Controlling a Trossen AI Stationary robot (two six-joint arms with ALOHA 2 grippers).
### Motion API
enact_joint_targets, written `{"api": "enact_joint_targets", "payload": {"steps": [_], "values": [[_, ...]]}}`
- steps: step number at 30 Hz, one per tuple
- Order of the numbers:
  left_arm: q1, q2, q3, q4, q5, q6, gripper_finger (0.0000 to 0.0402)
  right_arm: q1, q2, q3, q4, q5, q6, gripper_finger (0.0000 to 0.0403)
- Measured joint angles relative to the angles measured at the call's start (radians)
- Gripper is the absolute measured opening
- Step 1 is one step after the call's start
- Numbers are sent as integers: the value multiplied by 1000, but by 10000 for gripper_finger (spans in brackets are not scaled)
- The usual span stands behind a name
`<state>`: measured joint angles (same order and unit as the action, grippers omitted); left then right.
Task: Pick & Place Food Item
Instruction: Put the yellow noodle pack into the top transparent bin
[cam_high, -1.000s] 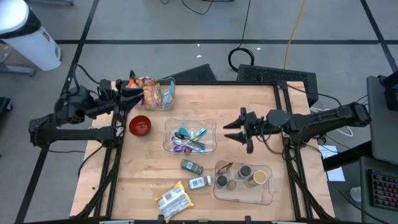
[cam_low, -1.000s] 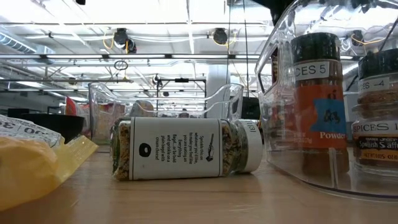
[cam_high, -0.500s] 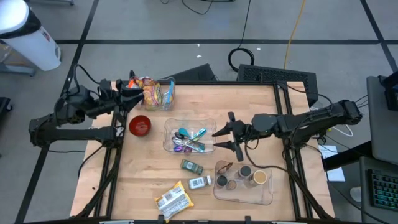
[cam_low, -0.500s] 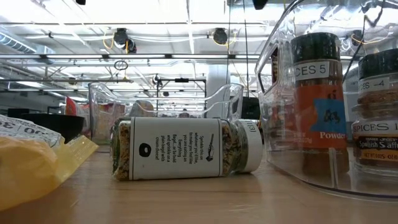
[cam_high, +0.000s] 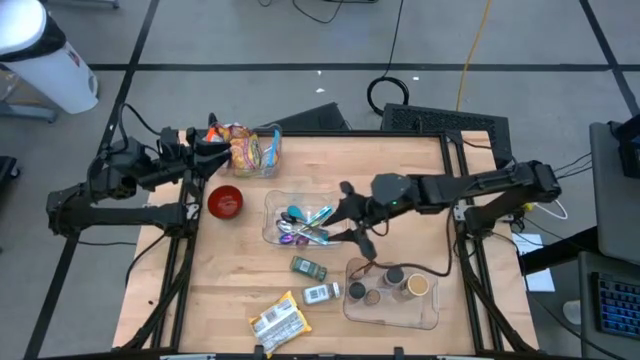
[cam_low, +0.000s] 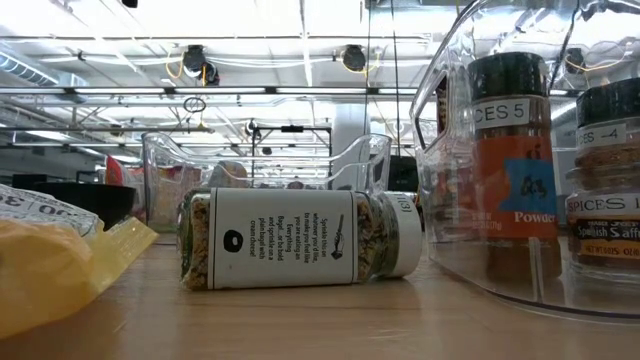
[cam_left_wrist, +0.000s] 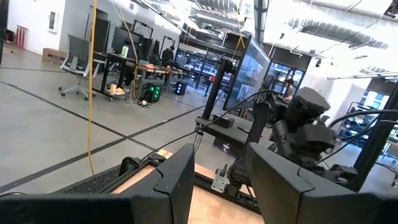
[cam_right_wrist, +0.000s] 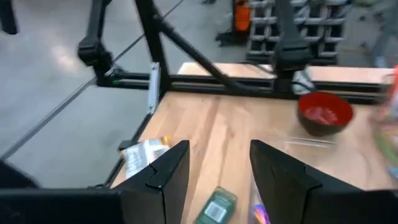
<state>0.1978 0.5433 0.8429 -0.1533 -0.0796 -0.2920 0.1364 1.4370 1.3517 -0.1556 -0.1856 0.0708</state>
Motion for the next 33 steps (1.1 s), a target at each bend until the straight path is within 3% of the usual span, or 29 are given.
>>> {"api": "enact_joint_targets", "payload": {"steps": [6, 11, 21, 28, 30, 33], "values": [[0, 0, 0, 0, 0, 0, 152, 25, 81, 104, -98, -28, -82, 160], [0, 0, 0, 0, 0, 0, 152, 36, 99, 108, -105, -28, -92, 160], [0, 0, 0, 1, 0, 0, 152, 18, 97, 108, -104, -21, -6, 160], [-4, 30, 1, 176, 26, -157, 152, 14, 97, 108, -104, 108, 67, 160], [-4, 51, 1, 245, 74, -188, 152, 10, 97, 108, -104, 146, 90, 160], [-5, 96, 2, 308, 302, -206, 152, 1, 97, 108, -104, 165, 137, 160]]}}
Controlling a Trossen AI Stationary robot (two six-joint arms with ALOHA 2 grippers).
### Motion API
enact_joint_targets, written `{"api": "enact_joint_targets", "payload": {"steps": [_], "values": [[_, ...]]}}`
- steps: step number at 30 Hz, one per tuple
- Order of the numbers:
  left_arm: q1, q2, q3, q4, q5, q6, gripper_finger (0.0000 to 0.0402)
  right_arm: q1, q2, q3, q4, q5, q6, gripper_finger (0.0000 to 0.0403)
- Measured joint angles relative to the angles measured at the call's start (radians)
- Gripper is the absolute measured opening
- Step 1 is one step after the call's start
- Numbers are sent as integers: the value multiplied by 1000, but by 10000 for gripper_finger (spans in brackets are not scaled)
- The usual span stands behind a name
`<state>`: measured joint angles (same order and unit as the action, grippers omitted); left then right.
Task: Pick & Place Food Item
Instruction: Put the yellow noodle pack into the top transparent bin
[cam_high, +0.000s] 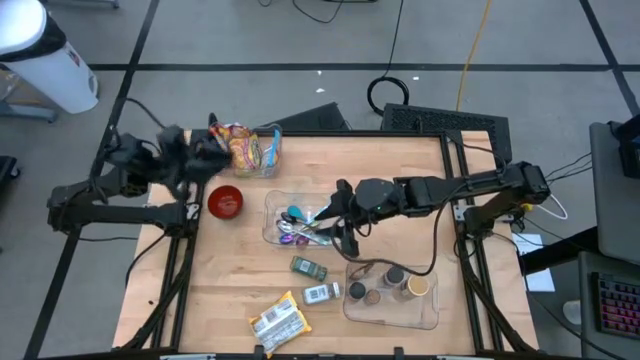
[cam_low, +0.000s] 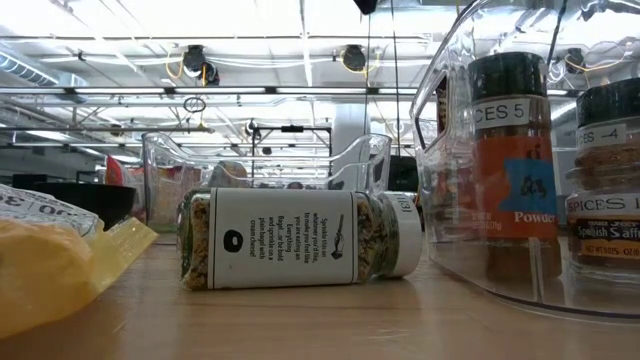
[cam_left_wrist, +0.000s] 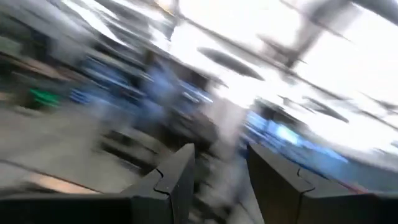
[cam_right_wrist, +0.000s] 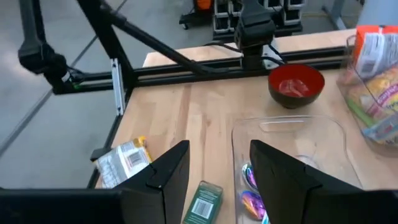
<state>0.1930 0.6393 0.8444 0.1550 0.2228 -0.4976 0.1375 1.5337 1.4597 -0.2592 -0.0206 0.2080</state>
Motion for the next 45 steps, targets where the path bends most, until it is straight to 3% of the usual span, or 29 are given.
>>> {"api": "enact_joint_targets", "payload": {"steps": [3, 9, 14, 20, 25, 34, 45], "values": [[-24, 53, 0, 4, 179, -58, 152, -13, 0, 0, 0, 13, 46, 160], [-166, 134, 0, -134, 205, -108, 152, -32, 0, 0, 0, 86, 94, 160], [-300, 164, 0, -334, 185, -131, 152, -46, 0, 0, -5, 104, 111, 160], [-514, 203, 0, -594, 83, -186, 152, -76, 0, 0, -24, 106, 121, 160], [-656, 277, 0, -711, -1, -198, 152, -95, 0, 0, -24, 107, 121, 160], [-798, 485, 0, -719, -14, -223, 152, -97, 0, 0, -24, 154, 139, 160], [-805, 659, -1, -514, 55, -195, 152, -78, 0, -110, 6, 147, 248, 160]]}}
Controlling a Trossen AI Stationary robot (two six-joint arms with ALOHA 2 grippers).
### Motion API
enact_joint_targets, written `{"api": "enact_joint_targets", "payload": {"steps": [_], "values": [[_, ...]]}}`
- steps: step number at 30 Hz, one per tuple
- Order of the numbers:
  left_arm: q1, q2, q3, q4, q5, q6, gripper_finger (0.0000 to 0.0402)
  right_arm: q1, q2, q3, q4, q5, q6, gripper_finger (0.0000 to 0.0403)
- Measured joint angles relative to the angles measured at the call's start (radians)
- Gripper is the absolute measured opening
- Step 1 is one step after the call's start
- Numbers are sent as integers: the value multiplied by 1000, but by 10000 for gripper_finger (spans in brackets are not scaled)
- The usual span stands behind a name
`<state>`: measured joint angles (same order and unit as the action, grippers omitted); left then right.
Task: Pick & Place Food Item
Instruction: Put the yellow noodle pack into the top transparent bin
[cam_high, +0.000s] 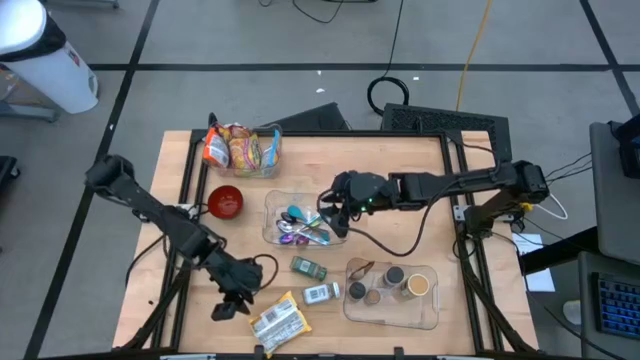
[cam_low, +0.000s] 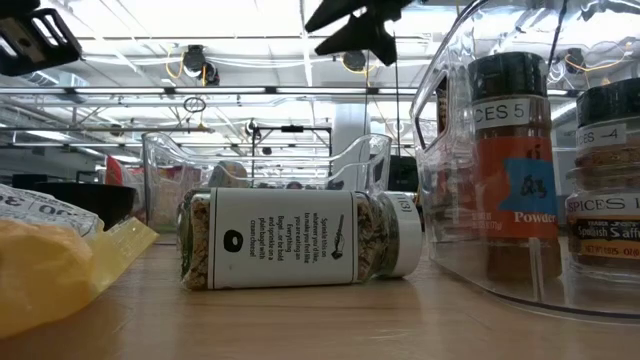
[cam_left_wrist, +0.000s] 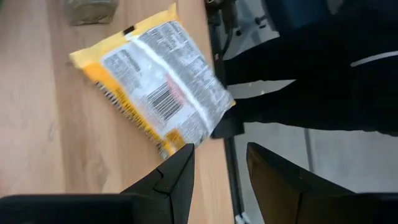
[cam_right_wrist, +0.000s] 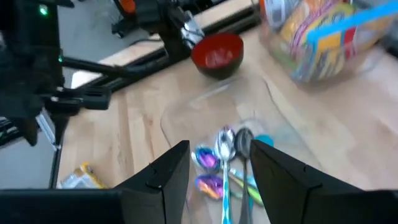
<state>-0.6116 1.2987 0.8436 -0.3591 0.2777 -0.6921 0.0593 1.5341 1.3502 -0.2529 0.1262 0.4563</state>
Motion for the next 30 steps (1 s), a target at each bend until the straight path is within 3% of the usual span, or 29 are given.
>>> {"api": "enact_joint_targets", "payload": {"steps": [14, 22, 30], "values": [[132, 180, 0, 241, 147, -2, 152, 55, 0, -42, 2, -26, -17, 160], [211, 268, 0, 251, 118, -46, 152, 61, -26, -43, -14, -34, -65, 160], [216, 381, 0, 313, 111, -120, 152, 60, -94, -42, -13, -50, -137, 160]]}}
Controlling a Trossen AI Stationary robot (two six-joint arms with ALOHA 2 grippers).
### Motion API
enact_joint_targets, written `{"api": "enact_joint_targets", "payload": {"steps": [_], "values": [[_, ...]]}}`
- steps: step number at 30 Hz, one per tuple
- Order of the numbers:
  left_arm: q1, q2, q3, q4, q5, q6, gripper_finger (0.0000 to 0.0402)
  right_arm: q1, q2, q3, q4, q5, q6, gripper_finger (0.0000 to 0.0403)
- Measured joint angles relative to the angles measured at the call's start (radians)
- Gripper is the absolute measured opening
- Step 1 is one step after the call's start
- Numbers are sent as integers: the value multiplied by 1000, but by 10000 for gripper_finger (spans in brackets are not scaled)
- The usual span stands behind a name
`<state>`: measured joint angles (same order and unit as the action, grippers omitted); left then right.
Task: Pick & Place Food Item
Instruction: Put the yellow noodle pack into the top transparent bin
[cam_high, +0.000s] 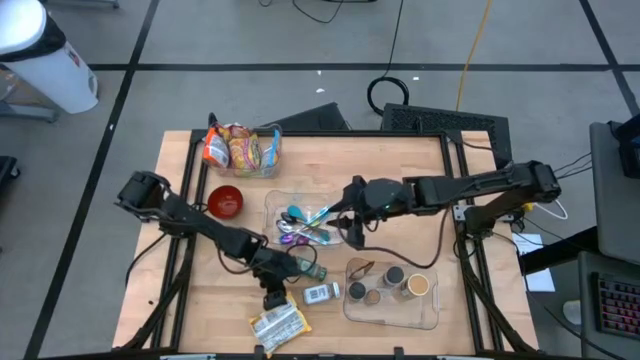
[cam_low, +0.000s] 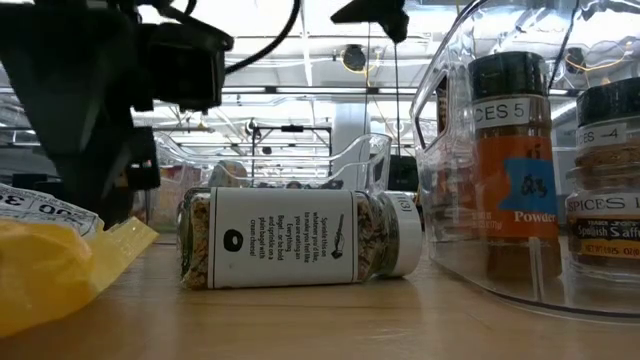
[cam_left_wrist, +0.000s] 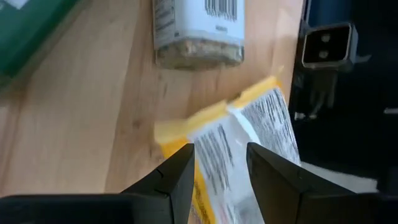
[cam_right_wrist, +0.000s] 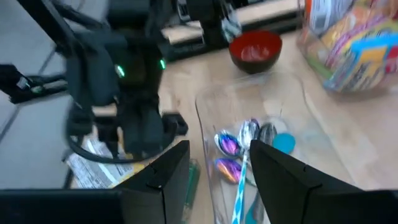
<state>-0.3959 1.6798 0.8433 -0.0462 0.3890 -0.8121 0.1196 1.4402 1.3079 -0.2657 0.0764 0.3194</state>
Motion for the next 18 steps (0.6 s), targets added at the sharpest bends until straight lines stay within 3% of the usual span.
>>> {"api": "enact_joint_targets", "payload": {"steps": [9, 18], "values": [[0, 38, 0, 27, -110, -40, 152, 0, -87, 0, -3, 1, -49, 160], [-3, 38, 0, 22, -102, -43, 152, 0, -106, 1, -30, 1, -70, 160]]}}
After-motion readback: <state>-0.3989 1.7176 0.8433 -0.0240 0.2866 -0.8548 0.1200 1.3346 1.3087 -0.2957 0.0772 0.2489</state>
